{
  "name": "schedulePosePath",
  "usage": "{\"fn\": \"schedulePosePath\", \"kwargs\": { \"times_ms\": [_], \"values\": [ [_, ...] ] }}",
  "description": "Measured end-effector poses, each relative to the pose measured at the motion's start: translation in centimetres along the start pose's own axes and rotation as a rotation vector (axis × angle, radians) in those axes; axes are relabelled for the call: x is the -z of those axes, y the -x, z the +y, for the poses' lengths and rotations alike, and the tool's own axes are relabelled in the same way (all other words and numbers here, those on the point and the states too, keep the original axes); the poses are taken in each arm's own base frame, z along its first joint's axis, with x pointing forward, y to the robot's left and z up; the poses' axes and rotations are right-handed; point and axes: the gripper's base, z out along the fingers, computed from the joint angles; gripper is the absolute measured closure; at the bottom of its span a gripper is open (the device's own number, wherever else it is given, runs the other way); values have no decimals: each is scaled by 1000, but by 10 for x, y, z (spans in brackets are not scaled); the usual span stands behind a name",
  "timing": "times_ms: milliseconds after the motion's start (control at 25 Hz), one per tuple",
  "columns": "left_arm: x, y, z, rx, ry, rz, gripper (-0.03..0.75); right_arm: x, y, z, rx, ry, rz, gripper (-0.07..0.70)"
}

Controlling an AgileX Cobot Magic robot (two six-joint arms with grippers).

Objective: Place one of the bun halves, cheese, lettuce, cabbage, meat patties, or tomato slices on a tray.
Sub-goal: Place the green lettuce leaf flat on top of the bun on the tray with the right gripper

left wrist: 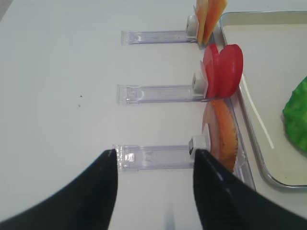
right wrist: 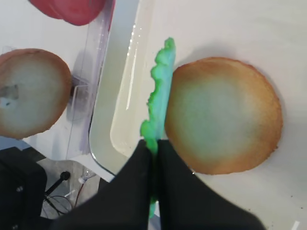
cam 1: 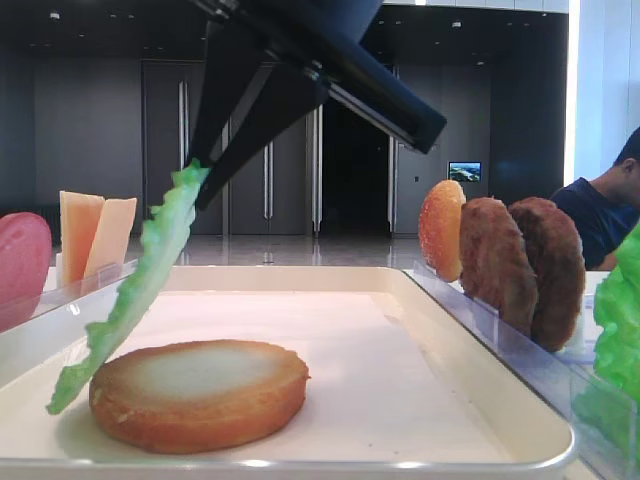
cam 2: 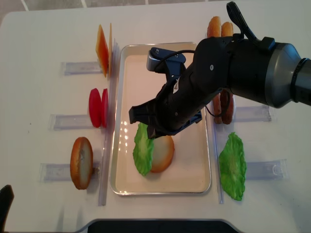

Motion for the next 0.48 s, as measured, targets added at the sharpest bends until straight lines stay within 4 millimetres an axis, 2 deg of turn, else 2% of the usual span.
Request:
{"fn": "schedulePosePath", "kwargs": {
  "times_ms": [480],
  "values": [
    [0,0,0,0,0,0,324,0,-1,-8,8,-87,11,605]
  ]
}}
